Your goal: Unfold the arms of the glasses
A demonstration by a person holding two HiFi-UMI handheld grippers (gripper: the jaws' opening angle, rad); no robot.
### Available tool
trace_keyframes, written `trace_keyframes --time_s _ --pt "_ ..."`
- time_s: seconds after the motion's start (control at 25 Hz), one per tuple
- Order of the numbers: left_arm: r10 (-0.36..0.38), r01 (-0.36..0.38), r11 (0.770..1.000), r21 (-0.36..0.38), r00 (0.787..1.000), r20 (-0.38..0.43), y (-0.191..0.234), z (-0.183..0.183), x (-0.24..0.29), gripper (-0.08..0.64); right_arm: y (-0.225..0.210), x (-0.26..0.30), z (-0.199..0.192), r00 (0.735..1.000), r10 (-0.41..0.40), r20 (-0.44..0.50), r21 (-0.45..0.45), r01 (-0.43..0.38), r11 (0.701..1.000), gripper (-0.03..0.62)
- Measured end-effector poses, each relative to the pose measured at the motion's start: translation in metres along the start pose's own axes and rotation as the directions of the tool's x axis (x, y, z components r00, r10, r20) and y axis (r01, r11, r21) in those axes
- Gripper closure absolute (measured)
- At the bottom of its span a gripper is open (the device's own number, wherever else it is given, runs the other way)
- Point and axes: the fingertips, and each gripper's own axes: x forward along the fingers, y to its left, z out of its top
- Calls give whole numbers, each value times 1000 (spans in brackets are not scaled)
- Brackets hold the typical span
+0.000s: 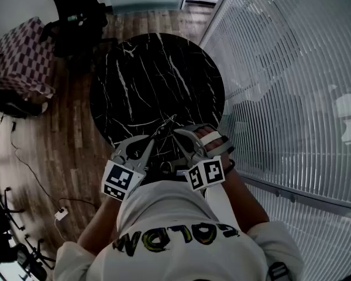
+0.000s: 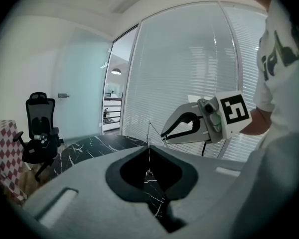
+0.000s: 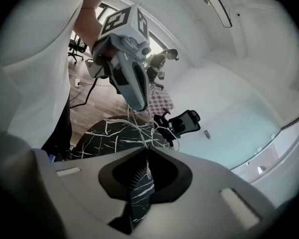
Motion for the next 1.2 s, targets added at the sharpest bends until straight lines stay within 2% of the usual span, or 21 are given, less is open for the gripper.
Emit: trace_keyframes --time_s 0.52,0.88,1.2 --pt "64 -61 996 -59 997 49 27 7 2 555 27 -5 7 1000 -3 -7 122 4 992 588" --pt "90 -86 993 -82 994 57 36 12 7 555 33 -8 13 1000 -18 -9 266 20 964 588" --pt "94 -89 993 -78 994 61 33 9 11 555 45 -10 12 1000 -22 -12 310 25 950 588"
